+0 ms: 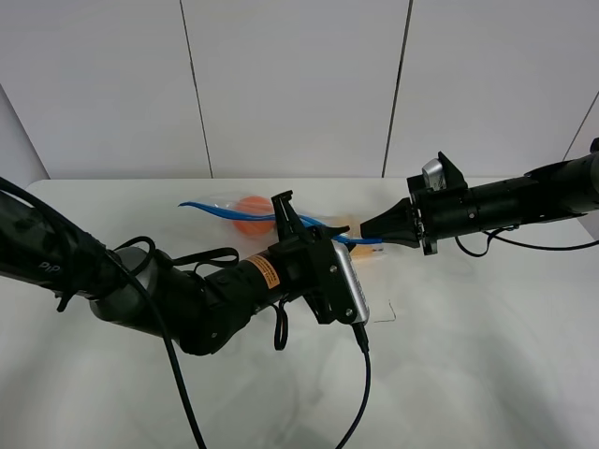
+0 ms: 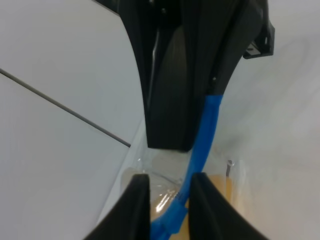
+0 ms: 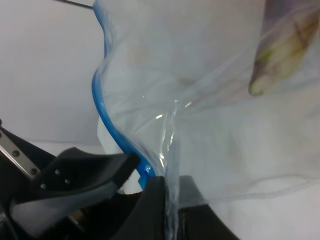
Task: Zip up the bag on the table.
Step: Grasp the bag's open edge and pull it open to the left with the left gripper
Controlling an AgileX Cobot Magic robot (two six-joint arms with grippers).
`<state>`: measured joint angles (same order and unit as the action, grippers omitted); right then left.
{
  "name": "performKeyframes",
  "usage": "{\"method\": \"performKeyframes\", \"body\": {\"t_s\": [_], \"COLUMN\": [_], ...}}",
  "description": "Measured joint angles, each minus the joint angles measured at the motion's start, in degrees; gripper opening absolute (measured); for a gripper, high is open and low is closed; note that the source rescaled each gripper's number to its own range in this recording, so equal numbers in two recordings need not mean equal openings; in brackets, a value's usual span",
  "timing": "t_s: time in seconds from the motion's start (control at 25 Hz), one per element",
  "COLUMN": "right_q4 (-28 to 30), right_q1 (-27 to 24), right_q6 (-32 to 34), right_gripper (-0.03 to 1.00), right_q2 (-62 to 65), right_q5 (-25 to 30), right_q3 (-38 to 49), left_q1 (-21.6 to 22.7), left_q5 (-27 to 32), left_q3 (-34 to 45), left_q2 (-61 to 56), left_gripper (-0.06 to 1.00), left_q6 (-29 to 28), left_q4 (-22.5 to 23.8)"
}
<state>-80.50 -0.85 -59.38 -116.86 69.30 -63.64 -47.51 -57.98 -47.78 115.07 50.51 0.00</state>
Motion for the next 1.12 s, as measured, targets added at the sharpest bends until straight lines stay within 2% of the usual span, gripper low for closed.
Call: {"method": "performKeyframes", "body": {"t_s": [0.32, 0.64, 0.92, 1.12], "right_q4": [-0.10, -0.10, -0.49, 0.07], "right_q1": [0.00, 0.00, 0.00, 0.48], "right_q6": [0.00, 0.00, 0.00, 0.00], "right_gripper": [0.01, 0.01, 0.01, 0.01], "right_q2": [0.00, 0.00, 0.00, 0.00], "right_q5": [0.00, 0.00, 0.00, 0.10], "right_q3": [0.00, 0.00, 0.00, 0.00], "left_q1": [0.00, 0.00, 0.00, 0.00], "left_q5": [0.00, 0.00, -0.27, -4.04], "left_q3": [0.00, 0.00, 0.25, 3.42], "left_q2": [0.00, 0.00, 0.00, 0.00], "left_gripper": [0.00, 0.00, 0.00, 0.00], "left_q6": [0.00, 0.26, 6.36, 8.21], "left_q4": [0.00, 0.00, -2.29, -2.86]}}
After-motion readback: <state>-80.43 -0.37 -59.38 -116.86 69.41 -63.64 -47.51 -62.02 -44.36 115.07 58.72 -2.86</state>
